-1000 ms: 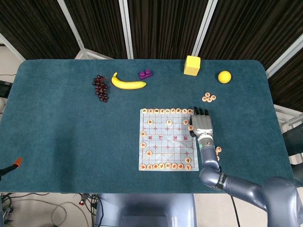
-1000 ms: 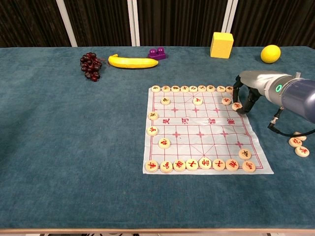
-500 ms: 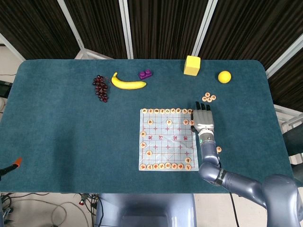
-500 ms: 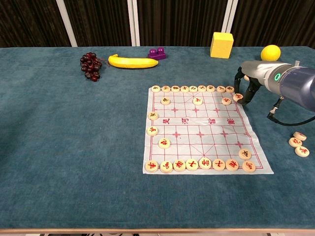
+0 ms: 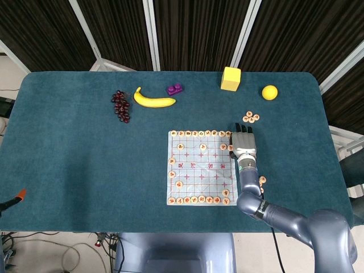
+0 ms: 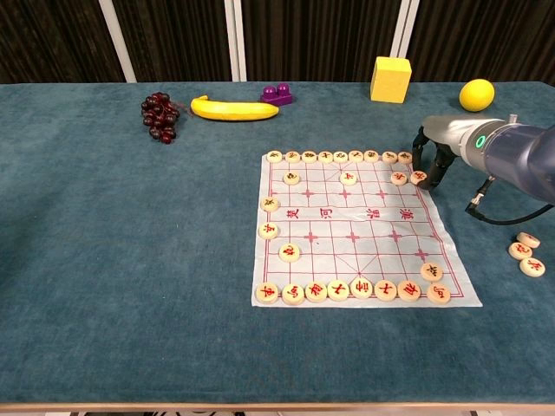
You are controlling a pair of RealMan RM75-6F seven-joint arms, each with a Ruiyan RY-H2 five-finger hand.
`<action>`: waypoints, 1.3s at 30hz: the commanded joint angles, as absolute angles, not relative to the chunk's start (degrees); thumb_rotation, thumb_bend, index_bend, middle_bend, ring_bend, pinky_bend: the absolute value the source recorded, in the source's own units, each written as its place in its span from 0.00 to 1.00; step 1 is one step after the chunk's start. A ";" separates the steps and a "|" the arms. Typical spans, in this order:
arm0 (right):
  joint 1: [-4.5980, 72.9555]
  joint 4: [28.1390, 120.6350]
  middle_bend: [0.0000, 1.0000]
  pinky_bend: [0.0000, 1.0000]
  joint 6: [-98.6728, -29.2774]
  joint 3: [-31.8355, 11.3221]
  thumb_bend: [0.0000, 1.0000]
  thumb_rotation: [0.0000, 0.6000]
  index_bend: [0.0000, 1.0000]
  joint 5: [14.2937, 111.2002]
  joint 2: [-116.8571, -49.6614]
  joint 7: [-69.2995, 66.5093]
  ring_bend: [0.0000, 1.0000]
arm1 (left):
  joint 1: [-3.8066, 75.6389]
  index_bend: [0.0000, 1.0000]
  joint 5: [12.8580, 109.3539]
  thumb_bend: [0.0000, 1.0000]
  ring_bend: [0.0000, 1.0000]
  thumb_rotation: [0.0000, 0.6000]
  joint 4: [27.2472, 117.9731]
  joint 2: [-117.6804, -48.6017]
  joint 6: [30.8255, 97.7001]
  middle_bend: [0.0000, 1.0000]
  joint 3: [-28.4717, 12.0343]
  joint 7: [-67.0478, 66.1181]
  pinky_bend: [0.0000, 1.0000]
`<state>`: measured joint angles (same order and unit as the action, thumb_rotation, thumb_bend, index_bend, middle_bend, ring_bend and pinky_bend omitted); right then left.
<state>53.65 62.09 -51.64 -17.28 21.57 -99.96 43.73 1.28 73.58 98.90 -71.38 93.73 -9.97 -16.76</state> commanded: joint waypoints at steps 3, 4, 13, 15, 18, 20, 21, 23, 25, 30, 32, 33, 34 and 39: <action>54.00 61.08 0.00 0.05 -51.35 -17.36 0.41 1.00 0.49 21.38 -100.63 43.94 0.01 | 1.24 0.05 73.58 0.04 0.00 1.00 98.94 -71.32 93.82 0.00 -10.01 -16.63 0.07; 54.07 60.81 0.00 0.05 -51.33 -17.39 0.41 1.00 0.49 21.35 -100.77 43.99 0.01 | 1.24 0.05 73.56 0.04 0.00 1.00 98.93 -71.31 93.83 0.00 -10.04 -16.60 0.07; 54.17 60.19 0.00 0.05 -51.16 -17.52 0.41 1.00 0.47 21.33 -101.02 44.25 0.01 | 1.35 0.05 73.38 0.04 0.00 1.00 98.77 -71.34 93.58 0.00 -10.06 -16.58 0.07; 54.16 60.15 0.00 0.05 -51.05 -17.36 0.41 1.00 0.45 21.18 -101.05 44.58 0.01 | 1.34 0.05 73.35 0.04 0.00 1.00 98.77 -71.34 93.60 0.00 -10.08 -16.60 0.07; 54.25 60.15 0.00 0.05 -50.90 -17.24 0.41 1.00 0.42 20.79 -101.02 45.15 0.01 | 1.29 0.05 73.37 0.04 0.00 1.00 98.81 -71.32 93.74 0.00 -10.10 -16.57 0.07; 54.28 60.12 0.00 0.05 -50.94 -17.27 0.41 1.00 0.41 20.75 -101.04 45.25 0.01 | 1.29 0.05 73.32 0.04 0.00 1.00 98.78 -71.33 93.77 0.00 -10.13 -16.58 0.07; 54.28 60.09 0.00 0.05 -50.95 -17.28 0.41 1.00 0.41 20.75 -101.06 45.26 0.01 | 1.30 0.05 73.30 0.04 0.00 1.00 98.77 -71.34 93.74 0.00 -10.14 -16.58 0.07; 54.32 60.05 0.00 0.05 -51.09 -17.37 0.41 1.00 0.40 20.83 -101.05 45.26 0.01 | 1.33 0.05 73.28 0.04 0.00 1.00 98.75 -71.35 93.68 0.00 -10.13 -16.59 0.07; 54.31 60.09 0.00 0.05 -51.13 -17.37 0.41 1.00 0.40 20.72 -100.93 45.45 0.01 | 1.38 0.05 73.22 0.04 0.00 1.00 98.68 -71.41 93.61 0.00 -10.13 -16.71 0.07; 53.94 62.46 0.00 0.05 -52.08 -17.73 0.41 1.00 0.40 21.25 -99.46 45.14 0.01 | 1.41 0.05 73.16 0.04 0.00 1.00 98.62 -71.46 93.67 0.00 -10.20 -16.80 0.07; 53.65 64.65 0.00 0.05 -53.07 -17.65 0.41 1.00 0.40 21.94 -98.18 45.23 0.01 | 1.38 0.05 73.13 0.04 0.00 1.00 98.56 -71.50 93.83 0.00 -10.27 -16.84 0.07; 53.42 66.19 0.00 0.05 -53.82 -17.57 0.41 1.00 0.40 22.36 -97.30 45.33 0.01 | 1.39 0.05 73.10 0.04 0.00 1.00 98.54 -71.51 93.82 0.00 -10.28 -16.86 0.07; 53.15 67.81 0.00 0.05 -54.50 -17.45 0.41 1.00 0.40 22.62 -96.40 45.50 0.01 | 1.40 0.05 73.05 0.04 0.00 1.00 98.52 -71.53 93.78 0.00 -10.29 -16.86 0.07; 51.25 77.14 0.00 0.05 -58.52 -16.96 0.41 1.00 0.35 23.96 -91.06 45.84 0.01 | 1.51 0.05 73.25 0.04 0.00 1.00 98.55 -71.66 93.59 0.00 -10.07 -17.11 0.07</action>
<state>52.56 72.62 -56.00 -17.31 22.90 -94.21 45.63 1.50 73.19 98.53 -71.64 93.60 -10.12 -17.08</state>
